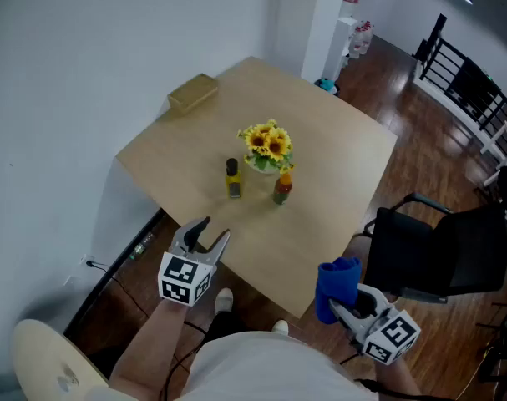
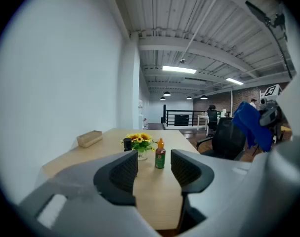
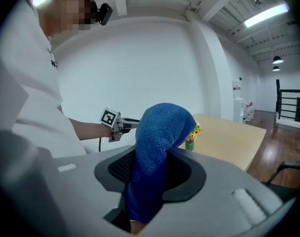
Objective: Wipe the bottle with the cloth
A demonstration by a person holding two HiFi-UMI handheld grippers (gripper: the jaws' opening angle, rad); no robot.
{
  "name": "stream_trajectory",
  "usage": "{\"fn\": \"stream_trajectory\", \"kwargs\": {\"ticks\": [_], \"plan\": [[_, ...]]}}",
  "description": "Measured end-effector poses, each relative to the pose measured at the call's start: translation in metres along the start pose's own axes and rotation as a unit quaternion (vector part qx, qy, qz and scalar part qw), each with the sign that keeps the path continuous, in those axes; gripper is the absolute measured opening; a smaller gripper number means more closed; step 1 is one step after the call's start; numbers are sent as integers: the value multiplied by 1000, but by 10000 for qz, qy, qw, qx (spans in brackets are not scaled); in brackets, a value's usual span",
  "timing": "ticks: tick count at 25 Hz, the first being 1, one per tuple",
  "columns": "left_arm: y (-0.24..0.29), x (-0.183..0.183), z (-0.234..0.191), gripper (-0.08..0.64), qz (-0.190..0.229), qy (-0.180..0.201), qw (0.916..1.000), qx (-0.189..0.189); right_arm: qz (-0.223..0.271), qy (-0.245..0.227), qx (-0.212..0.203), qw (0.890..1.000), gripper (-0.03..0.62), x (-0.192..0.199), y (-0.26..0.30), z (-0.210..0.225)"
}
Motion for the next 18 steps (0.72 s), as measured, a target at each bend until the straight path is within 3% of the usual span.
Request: {"fn": "stream_trajectory", "kwargs": {"ticks": [10, 16, 17, 18], "plan": [[129, 7, -134, 241, -322, 114, 9988, 364, -130, 287, 994, 9946, 150, -34, 68, -20], [182, 9, -153, 241, -359, 330, 9954, 825, -278, 442, 1403, 9887, 150, -40, 76, -36], [186, 10, -152, 228, -363, 467, 9943, 887, -302, 436, 1451, 9880, 150, -40, 76, -35], [189, 12, -152, 172, -337, 581, 9935, 922, -308, 416, 1498, 9874, 150, -40, 75, -33]]}}
Point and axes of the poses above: the fingertips, and each gripper's own axes: y forward along the fingers, z to its right, x out of its underside, the point moved 9 cm from there along -y, backward along the fingers, and after that the axes turned 8 degrees about x, right-handed, at the moved point
